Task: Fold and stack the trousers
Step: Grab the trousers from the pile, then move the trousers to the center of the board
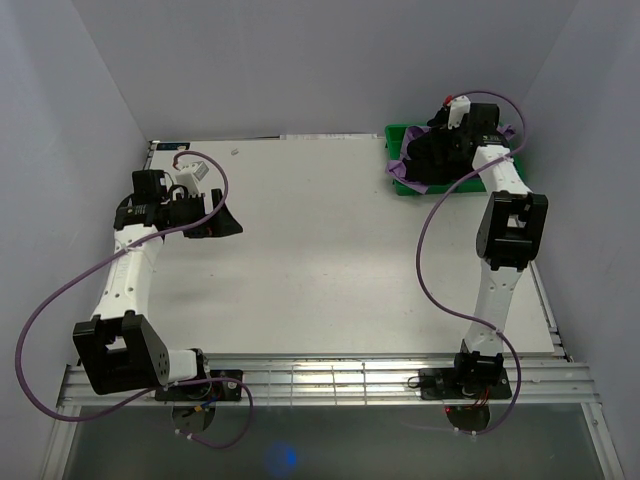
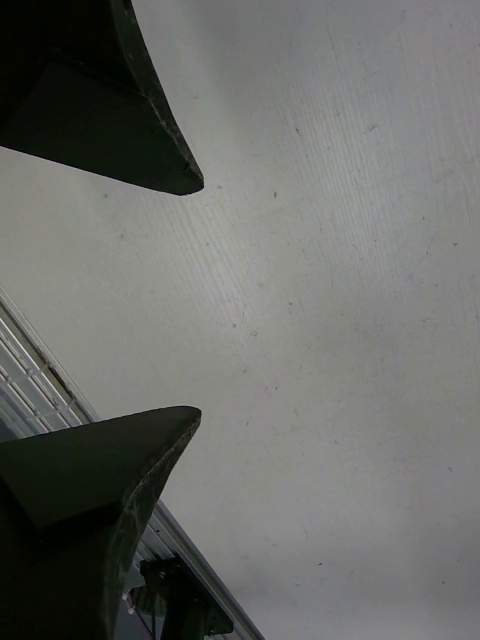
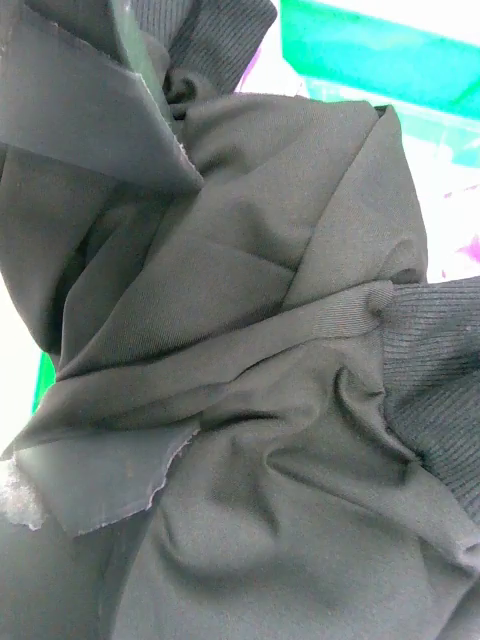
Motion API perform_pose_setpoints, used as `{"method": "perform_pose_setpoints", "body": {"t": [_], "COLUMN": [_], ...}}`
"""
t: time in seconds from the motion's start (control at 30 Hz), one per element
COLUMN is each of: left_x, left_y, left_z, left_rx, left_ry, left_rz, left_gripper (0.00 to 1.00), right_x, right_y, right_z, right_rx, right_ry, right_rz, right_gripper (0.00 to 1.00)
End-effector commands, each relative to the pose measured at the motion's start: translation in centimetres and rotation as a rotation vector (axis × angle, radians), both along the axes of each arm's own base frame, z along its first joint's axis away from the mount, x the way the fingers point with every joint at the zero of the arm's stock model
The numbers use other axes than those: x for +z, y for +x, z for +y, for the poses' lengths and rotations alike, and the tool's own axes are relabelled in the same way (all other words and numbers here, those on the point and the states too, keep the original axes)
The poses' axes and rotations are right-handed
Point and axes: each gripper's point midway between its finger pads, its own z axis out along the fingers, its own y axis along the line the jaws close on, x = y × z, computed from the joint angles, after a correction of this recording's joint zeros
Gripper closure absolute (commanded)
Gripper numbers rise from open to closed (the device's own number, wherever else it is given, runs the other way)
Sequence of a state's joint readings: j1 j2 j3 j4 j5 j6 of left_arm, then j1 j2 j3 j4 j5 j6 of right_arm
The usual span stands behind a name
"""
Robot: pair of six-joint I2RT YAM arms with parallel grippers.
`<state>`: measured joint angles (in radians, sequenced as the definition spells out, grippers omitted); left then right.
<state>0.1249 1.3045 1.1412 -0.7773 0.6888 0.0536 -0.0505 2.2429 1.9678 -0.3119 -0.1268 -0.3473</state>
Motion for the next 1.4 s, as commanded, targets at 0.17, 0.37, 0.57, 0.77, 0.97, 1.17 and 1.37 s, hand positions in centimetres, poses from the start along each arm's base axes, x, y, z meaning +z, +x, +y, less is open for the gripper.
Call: {"method": "perform_pose_setpoints", "body": {"t": [0.17, 0.37, 0.57, 0.77, 0.97, 1.17, 1.37], "left_x": [0.7, 2.9, 7.3, 11.0, 13.4, 12.9, 9.5], "left_y": [1.0, 1.7, 2.5, 2.7, 2.3, 0.9, -0.2], "left_z": [-0.4, -0.4, -0.1, 2.3, 4.6, 4.2, 4.4], "left_rx": [-0.007, -0.002, 0.014, 0.044, 0.041, -0.037, -0.057], "left_ry": [-0.036, -0.051, -0.097, -0.197, -0.264, -0.201, -0.127], "left_rz": [0.0, -0.034, -0.118, -0.174, -0.235, -0.312, -0.3], "left_gripper": [0.02, 0.02, 0.02, 0.02, 0.02, 0.02, 0.02], "right_x": [7.0, 19.4, 31.9, 38.5, 36.9, 27.5, 19.2], "right_y": [0.1, -3.0, -9.7, -17.0, -23.3, -26.7, -28.4], "right_z": [0.1, 1.9, 4.6, 7.9, 15.8, 24.1, 31.4], "right_rx": [0.04, 0.095, 0.186, 0.314, 0.562, 0.689, 0.74], "right_ry": [0.021, 0.081, 0.182, 0.303, 0.509, 0.615, 0.8], "right_rz": [-0.12, -0.301, -0.519, -0.637, -0.52, -0.286, -0.028], "right_gripper": [0.92, 0.92, 0.92, 0.92, 0.92, 0.92, 0.8]}}
